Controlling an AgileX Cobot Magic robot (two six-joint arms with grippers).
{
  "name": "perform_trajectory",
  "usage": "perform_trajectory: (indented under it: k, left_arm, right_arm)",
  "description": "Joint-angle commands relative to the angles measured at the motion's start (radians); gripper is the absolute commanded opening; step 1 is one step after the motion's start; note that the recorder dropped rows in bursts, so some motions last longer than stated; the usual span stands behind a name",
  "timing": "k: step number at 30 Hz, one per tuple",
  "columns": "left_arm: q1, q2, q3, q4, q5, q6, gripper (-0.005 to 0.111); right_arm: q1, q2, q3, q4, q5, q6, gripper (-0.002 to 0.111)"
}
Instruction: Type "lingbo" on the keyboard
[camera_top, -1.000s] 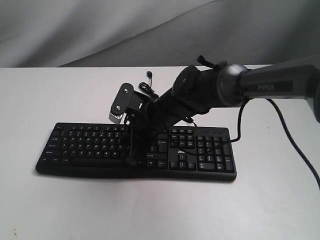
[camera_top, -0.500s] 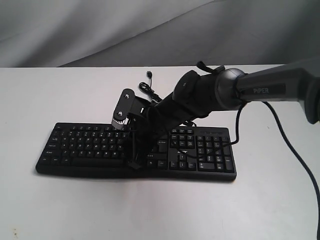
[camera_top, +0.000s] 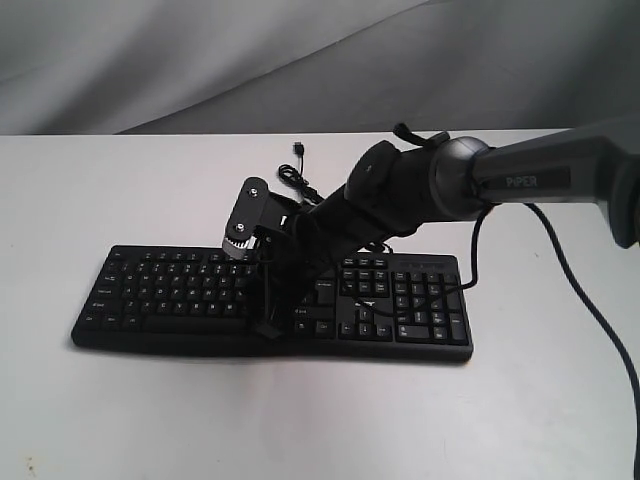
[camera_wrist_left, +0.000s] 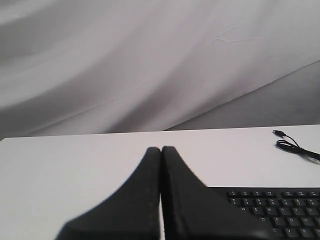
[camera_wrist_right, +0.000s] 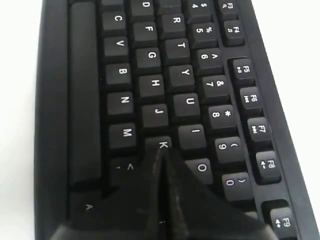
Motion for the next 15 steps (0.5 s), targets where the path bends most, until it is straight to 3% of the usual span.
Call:
perform_trajectory:
  k: [1,15]
  left_arm:
    - [-0.007,-0.005,0.005,0.0,-0.01,-0.002,0.001]
    - [-0.007,-0.005,0.005,0.0,-0.01,-0.002,0.001]
  right_arm:
    - [-0.004,0.018,-0.006,0.006,0.008,-0.009,0.0]
    - [0.0,-0.005,-0.067,0.01,0.009,-0.008,0.0]
